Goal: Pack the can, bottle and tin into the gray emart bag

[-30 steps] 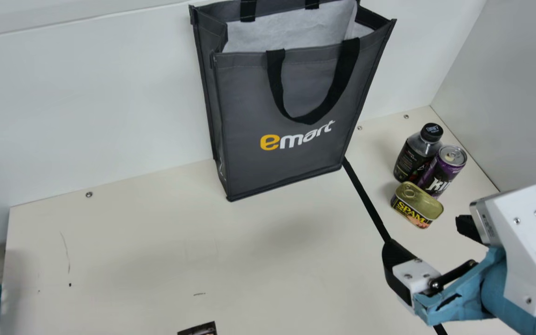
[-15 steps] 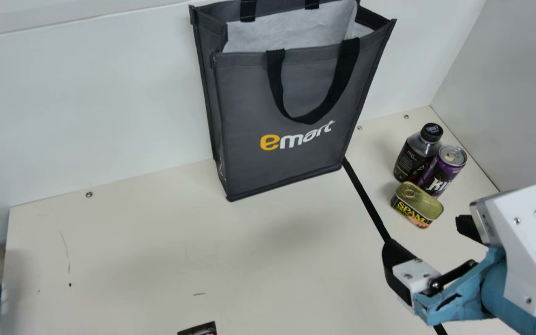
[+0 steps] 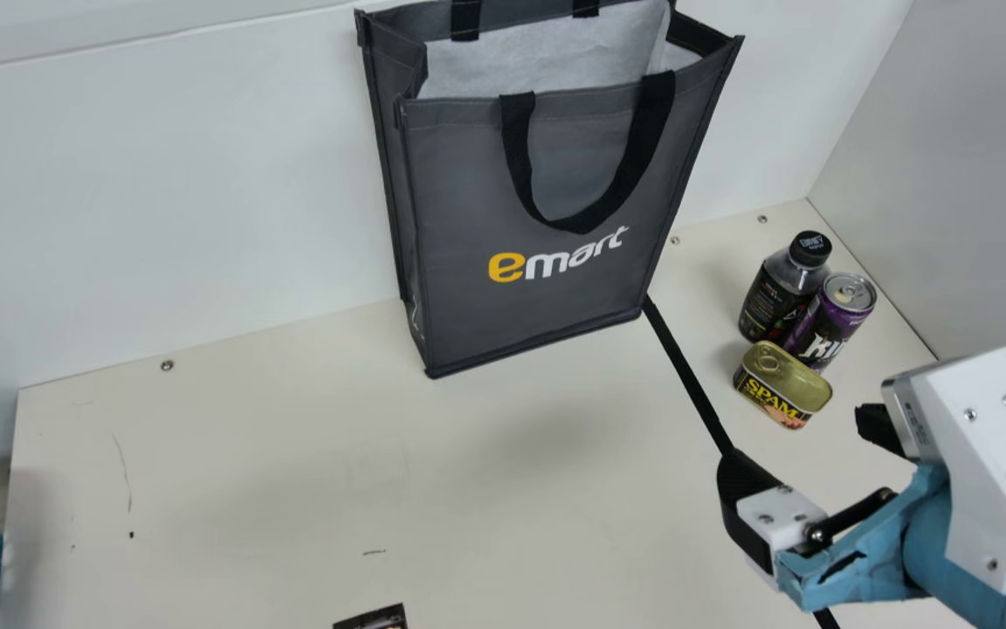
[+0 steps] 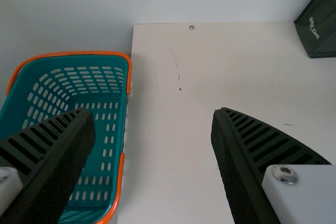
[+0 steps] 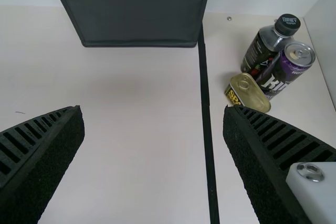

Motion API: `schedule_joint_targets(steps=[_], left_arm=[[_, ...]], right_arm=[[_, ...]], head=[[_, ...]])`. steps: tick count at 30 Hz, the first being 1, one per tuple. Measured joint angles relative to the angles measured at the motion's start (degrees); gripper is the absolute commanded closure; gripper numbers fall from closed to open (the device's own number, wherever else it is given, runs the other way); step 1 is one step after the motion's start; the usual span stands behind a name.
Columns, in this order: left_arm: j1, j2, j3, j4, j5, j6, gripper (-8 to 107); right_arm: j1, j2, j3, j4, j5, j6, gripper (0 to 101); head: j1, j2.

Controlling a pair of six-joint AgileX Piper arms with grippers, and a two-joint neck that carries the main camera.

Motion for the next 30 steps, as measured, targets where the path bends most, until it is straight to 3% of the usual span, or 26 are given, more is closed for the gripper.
schedule_joint_targets(steps=[17, 30], left_arm=[[0.00, 0.00, 0.00, 0.00, 0.00, 0.00, 9], [0.00, 0.00, 0.00, 0.00, 0.00, 0.00, 9]], right_arm=[[0.86, 6.88, -7.49, -1.87, -1.27, -1.43, 10], [-2.09, 14.18, -16.07, 0.98, -2.15, -8.57, 10]], head=[[-0.09, 0.00], [-0.09, 0.00]])
